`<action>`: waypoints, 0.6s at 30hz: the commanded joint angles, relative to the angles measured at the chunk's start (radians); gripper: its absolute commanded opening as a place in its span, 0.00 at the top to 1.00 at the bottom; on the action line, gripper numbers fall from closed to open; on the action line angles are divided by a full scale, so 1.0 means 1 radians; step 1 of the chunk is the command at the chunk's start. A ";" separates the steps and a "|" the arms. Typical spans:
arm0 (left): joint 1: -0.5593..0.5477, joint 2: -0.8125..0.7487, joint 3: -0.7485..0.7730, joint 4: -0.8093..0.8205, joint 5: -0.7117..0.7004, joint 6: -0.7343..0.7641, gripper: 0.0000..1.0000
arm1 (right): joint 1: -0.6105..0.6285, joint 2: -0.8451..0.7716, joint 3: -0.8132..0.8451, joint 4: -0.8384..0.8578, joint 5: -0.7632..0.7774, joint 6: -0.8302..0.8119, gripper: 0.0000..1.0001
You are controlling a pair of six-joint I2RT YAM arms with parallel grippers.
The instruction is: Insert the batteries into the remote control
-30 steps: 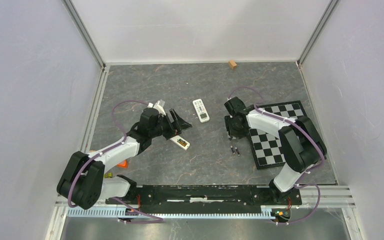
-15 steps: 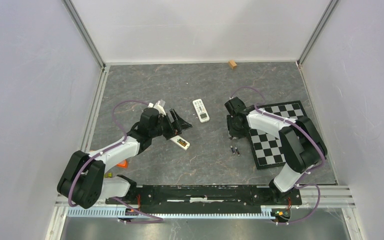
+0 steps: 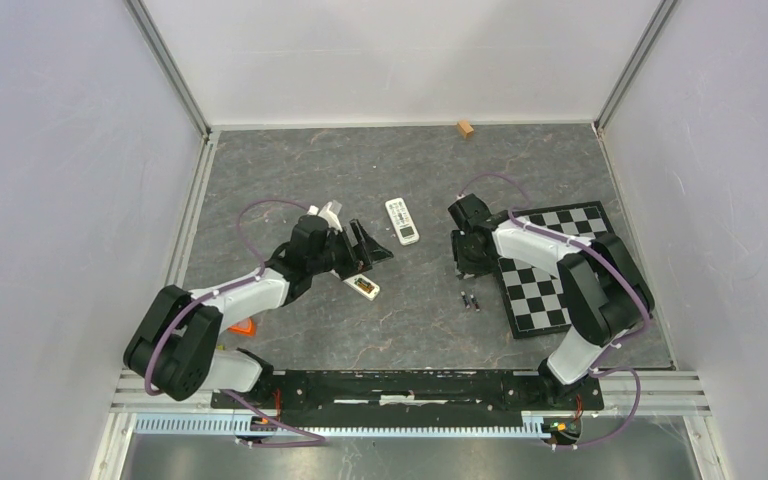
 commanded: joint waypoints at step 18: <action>-0.021 0.018 0.047 0.064 0.020 -0.016 0.15 | 0.004 0.092 0.033 -0.070 0.105 -0.112 0.40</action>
